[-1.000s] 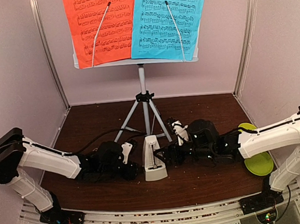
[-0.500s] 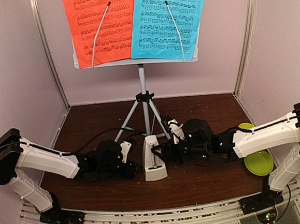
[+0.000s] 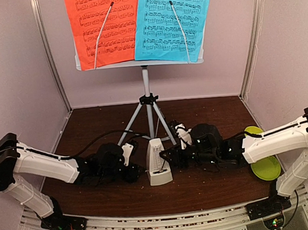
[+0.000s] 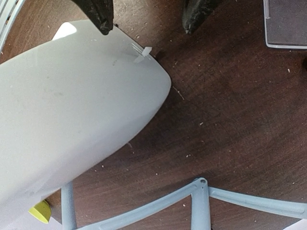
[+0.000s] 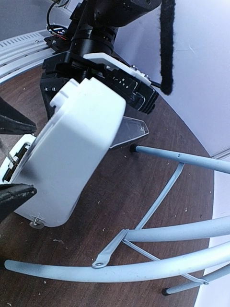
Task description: Set up the instrument practice props
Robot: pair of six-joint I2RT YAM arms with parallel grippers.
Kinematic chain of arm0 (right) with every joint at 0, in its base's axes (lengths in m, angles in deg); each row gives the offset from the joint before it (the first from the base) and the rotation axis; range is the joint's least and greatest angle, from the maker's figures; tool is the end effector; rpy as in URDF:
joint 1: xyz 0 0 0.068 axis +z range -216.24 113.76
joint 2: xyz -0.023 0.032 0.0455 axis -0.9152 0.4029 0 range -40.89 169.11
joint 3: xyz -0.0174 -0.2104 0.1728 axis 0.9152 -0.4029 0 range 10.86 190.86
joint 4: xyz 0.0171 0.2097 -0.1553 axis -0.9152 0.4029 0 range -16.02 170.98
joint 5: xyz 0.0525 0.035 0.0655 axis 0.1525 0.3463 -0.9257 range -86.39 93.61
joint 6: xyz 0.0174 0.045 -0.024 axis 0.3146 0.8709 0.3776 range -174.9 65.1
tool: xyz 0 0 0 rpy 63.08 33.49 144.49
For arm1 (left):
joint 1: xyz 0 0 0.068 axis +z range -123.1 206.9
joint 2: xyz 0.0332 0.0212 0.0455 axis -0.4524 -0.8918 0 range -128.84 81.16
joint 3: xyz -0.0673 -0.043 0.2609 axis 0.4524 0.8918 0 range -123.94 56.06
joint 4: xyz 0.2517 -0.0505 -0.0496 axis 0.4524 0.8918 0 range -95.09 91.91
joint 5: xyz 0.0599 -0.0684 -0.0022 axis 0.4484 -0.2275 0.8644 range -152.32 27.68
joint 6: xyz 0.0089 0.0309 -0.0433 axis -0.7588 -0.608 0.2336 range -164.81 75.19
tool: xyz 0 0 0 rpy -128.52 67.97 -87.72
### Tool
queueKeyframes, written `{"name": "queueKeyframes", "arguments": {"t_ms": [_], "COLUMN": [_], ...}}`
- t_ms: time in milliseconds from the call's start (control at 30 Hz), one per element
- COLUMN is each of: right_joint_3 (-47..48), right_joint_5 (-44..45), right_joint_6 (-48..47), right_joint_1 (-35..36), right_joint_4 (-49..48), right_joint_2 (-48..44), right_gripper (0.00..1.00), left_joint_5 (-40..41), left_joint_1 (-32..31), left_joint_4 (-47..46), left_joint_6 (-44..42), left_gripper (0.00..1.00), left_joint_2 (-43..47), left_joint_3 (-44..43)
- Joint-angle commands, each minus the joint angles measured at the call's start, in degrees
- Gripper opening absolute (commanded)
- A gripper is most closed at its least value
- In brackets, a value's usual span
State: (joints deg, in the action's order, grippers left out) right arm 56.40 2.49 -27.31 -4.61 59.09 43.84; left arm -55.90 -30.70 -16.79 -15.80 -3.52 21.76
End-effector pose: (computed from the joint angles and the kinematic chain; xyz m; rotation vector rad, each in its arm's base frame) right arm 0.1532 0.2850 0.2230 -0.6408 2.0468 0.9875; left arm 0.1553 -0.2372 0.1576 0.5148 2.2754 -0.6735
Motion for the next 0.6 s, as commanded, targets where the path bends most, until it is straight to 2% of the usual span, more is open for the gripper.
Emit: {"name": "queueKeyframes", "arguments": {"t_ms": [0,100,267,567], "right_joint_3": [-1.9,-2.1,-2.3,-2.6], "right_joint_5": [0.4,0.1,-0.3,5.0], "right_joint_6": [0.6,0.7,1.0,1.1], "right_joint_1": [-0.2,-0.2,-0.1,-0.2], "right_joint_4": [-1.5,-1.4,-1.3,2.1], "right_joint_2": [-2.3,-2.7,-3.5,-5.1], "right_gripper": [0.35,0.38,0.53,0.53], "left_joint_5": [1.3,1.8,2.4,3.7], "left_joint_1": [-0.3,-0.3,-0.3,-0.3], "left_joint_4": [0.7,1.1,1.9,3.2], "left_joint_6": [-1.1,-1.2,-1.3,-1.2], "left_gripper": [0.51,0.51,0.54,0.58], "left_joint_2": [1.8,2.2,3.0,4.3], "left_joint_3": [-0.7,-0.8,-0.9,-1.0]}}
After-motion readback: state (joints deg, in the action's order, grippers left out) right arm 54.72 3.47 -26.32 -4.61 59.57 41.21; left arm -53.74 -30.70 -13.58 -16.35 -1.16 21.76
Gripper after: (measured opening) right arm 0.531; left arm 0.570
